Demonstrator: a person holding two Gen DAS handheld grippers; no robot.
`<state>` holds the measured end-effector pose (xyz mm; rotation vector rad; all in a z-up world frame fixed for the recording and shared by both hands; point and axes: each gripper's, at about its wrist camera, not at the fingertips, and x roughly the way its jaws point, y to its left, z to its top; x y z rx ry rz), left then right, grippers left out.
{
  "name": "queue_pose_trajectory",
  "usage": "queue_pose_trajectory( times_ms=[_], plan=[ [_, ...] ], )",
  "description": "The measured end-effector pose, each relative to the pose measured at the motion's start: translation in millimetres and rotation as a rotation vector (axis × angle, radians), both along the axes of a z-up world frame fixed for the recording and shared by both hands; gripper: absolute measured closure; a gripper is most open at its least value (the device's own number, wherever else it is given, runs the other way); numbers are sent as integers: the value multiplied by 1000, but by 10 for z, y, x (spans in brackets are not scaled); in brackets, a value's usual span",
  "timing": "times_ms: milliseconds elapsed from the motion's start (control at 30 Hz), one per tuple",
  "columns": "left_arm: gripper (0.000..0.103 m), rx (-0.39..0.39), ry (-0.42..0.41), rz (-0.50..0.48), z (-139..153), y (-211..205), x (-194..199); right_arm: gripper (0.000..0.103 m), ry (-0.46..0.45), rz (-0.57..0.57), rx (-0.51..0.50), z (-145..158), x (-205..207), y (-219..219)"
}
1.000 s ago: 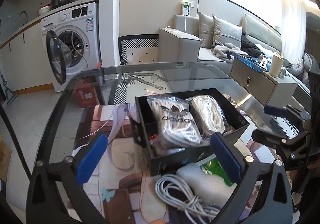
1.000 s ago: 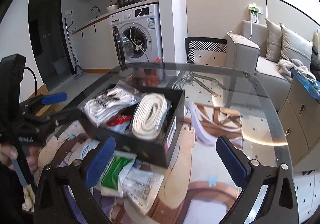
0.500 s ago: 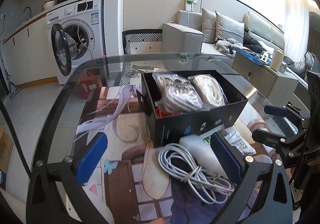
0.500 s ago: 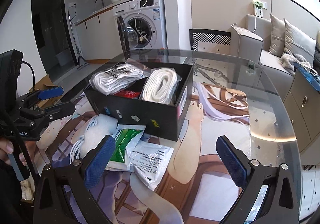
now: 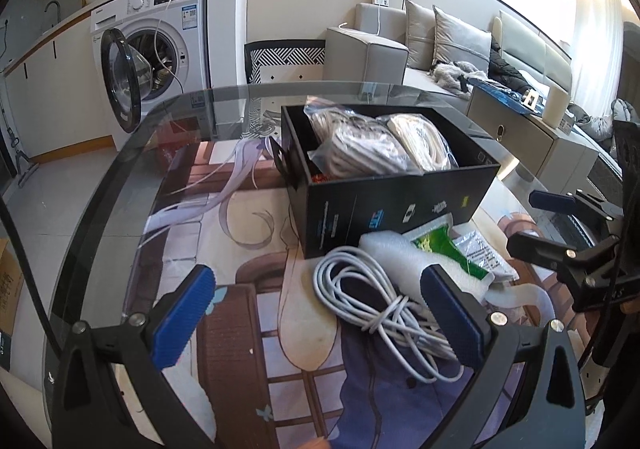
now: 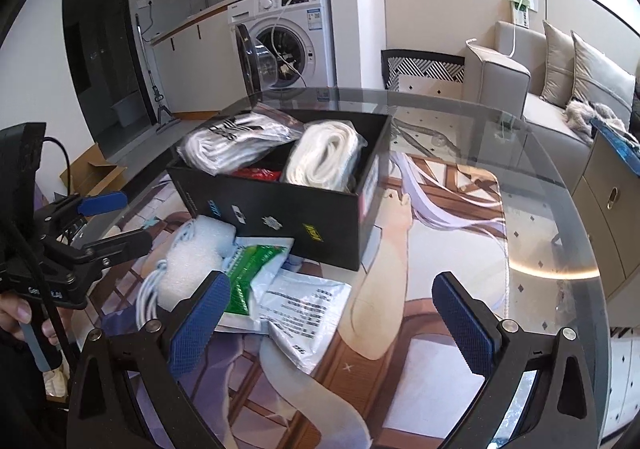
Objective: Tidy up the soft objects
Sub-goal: 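Withdraw both open tools and move them toward the white cable and packets, then grasp the clear printed bag with the right tool while the left tool grasps the white cable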
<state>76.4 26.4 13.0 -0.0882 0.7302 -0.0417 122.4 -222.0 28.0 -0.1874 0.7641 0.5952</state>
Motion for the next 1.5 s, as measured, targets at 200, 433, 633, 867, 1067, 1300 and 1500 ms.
queue_pose_trajectory(
  times_ms=[200, 433, 633, 867, 1067, 1300, 1500],
  plan=[
    [0, -20, 50, -7, -106, -1, 22, 0, 22, -35, -17, -68, 64, -68],
    [0, -46, 100, -31, -204, -79, 81, 0, 40, -45, -26, -126, 110, -102],
    [0, -52, 131, -42, -253, -93, 102, 0, 48, -46, -31, -147, 124, -116],
    [0, -66, 143, -23, -252, 51, 71, 0, 82, -74, -54, -236, 190, -147],
    [0, -86, 150, -23, -269, 89, 78, 0, 136, -79, -69, -345, 259, -77],
    [0, -114, 161, -41, -303, 115, 101, 0, 146, 14, -95, -394, 168, 153],
    [0, -137, 162, -48, -321, 148, 121, 0, 140, 63, -136, -424, 111, 298]
  ],
)
